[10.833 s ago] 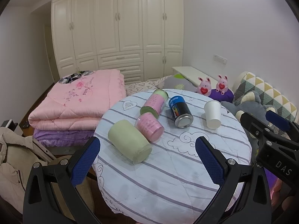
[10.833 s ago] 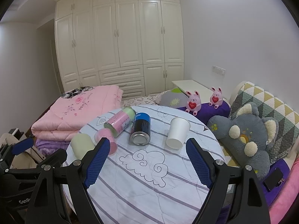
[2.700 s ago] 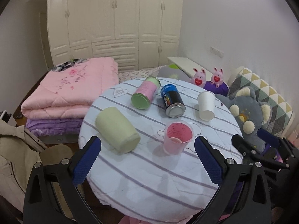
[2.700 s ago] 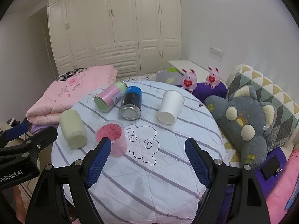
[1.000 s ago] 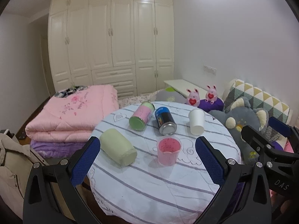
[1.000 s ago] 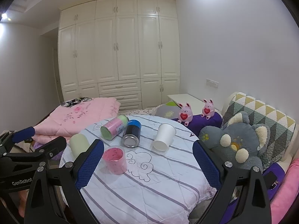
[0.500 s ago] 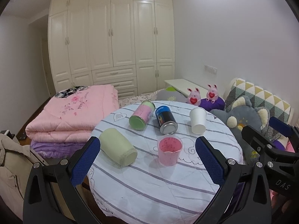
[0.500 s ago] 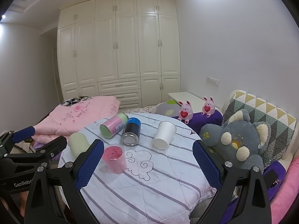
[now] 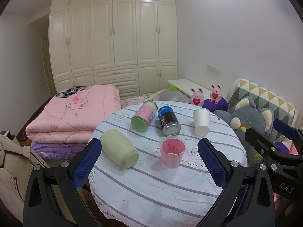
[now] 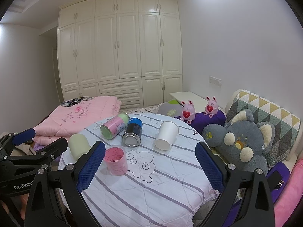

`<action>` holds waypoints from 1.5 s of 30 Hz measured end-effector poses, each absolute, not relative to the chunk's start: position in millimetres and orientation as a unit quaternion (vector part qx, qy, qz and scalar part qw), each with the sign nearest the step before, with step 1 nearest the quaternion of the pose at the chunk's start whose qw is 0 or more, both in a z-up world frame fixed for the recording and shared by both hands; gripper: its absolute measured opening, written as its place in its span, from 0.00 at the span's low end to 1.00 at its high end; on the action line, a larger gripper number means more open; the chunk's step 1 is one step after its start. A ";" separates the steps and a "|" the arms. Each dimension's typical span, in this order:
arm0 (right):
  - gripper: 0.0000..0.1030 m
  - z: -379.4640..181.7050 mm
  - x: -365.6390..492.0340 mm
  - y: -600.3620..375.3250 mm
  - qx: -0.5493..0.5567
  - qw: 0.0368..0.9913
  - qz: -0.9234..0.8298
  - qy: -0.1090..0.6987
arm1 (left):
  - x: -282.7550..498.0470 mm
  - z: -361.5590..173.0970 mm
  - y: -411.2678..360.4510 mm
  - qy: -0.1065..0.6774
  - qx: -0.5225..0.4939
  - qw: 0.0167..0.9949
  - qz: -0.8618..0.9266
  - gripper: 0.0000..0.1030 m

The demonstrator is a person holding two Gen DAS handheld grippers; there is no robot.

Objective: Flip cup upright

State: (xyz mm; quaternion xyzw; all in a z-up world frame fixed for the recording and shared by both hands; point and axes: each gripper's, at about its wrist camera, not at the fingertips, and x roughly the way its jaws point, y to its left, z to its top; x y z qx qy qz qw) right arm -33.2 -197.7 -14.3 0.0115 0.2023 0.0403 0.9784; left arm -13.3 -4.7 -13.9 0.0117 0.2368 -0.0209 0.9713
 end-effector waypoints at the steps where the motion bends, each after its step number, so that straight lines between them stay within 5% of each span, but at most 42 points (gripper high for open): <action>1: 0.94 -14.4 -32.9 -197.7 0.011 0.978 0.040 0.203 | -13.9 -13.7 -5.1 0.236 0.013 0.971 -0.021 1.00; 45: 0.94 5.0 -10.1 -208.9 0.016 0.979 0.034 0.200 | 6.7 2.6 -21.0 0.247 0.016 0.969 -0.009 1.00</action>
